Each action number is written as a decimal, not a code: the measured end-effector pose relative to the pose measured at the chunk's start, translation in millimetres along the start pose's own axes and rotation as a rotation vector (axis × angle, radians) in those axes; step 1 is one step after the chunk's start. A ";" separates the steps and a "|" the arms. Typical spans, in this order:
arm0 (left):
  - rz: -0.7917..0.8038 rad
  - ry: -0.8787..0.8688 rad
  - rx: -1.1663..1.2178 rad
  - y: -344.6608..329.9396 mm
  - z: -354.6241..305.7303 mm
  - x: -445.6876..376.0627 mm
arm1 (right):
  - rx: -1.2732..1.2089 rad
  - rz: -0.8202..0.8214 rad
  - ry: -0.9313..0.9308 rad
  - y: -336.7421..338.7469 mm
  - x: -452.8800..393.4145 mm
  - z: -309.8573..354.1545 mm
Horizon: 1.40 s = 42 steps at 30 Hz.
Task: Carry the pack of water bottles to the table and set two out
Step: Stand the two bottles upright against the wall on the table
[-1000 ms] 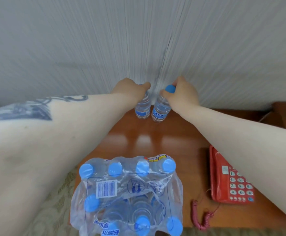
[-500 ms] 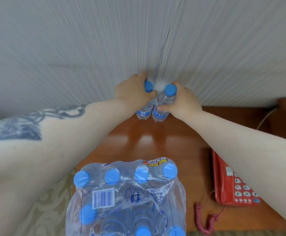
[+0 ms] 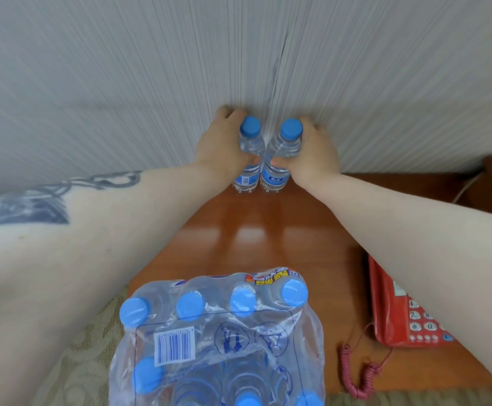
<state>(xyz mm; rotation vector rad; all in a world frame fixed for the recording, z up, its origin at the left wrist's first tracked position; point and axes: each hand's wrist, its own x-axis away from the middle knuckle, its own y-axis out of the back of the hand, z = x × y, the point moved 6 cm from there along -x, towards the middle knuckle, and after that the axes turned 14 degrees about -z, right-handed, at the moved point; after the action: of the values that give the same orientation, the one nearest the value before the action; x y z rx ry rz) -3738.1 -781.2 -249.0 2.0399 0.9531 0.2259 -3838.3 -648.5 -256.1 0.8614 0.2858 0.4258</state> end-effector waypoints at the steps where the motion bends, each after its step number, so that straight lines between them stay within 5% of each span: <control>1: 0.002 -0.002 0.005 -1.2 -0.5 -0.3 | 0.002 -0.003 0.002 0.0 -1.1 0.8; 6: 0.001 0.000 0.032 0.2 2.8 3.3 | 0.008 0.031 0.000 1.2 1.8 -1.0; 19: -0.213 0.378 0.190 9.2 11.8 21.5 | 0.047 -0.049 -0.089 9.2 0.8 5.4; 32: 0.070 0.121 0.241 11.2 17.8 7.0 | 0.054 -0.006 0.021 6.9 -1.2 4.0; 42: -0.029 0.147 0.187 12.6 24.6 4.3 | -0.137 0.027 -0.065 3.4 -4.3 -10.4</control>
<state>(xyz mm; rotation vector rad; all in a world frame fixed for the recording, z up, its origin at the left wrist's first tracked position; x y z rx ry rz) -3716.7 -798.0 -255.4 2.2016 1.1300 0.2843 -3847.2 -641.6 -259.6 0.7445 0.1828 0.4363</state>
